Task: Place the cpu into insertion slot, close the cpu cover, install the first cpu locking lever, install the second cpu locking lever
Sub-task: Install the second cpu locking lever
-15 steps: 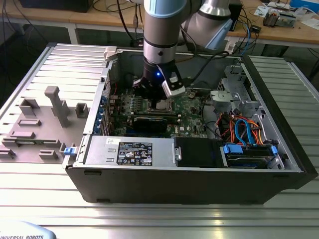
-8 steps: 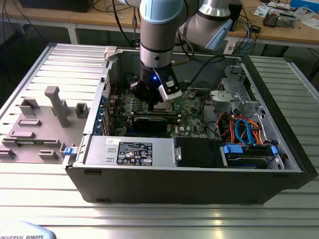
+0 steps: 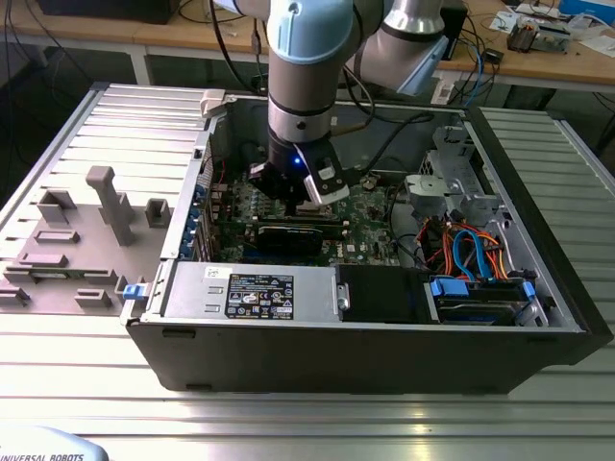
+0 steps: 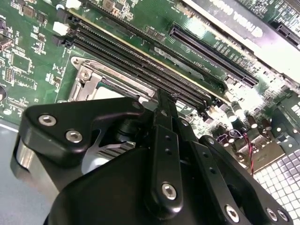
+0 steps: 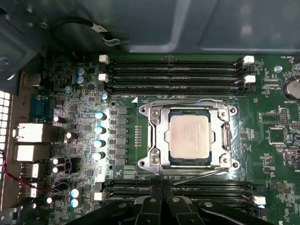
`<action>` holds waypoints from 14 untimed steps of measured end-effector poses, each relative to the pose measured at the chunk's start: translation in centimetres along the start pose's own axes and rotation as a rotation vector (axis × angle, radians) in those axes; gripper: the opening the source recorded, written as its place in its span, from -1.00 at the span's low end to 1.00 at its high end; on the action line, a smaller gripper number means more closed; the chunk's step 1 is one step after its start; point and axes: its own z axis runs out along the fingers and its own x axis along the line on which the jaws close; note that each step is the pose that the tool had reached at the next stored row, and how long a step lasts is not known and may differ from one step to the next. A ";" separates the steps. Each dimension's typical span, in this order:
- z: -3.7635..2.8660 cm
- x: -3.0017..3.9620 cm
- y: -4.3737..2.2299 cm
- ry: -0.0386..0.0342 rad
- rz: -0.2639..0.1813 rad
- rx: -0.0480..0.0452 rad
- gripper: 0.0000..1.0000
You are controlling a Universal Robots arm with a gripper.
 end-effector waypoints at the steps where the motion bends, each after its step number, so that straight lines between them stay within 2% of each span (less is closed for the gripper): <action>1: 0.01 0.03 -0.07 0.0000 0.000 -0.0059 -0.79; 3: 0.07 0.05 -0.25 -0.0002 0.000 -0.0239 -0.79; 4: 0.10 0.07 -0.37 -0.0003 -0.001 -0.0387 -0.79; 7: 0.26 0.15 -0.83 -0.0005 -0.001 -0.0578 -0.79; 10: 0.46 0.29 -0.90 -0.0011 0.002 -0.0700 -0.79; 14: 0.99 0.44 -1.17 -0.0018 0.005 -0.0736 -0.79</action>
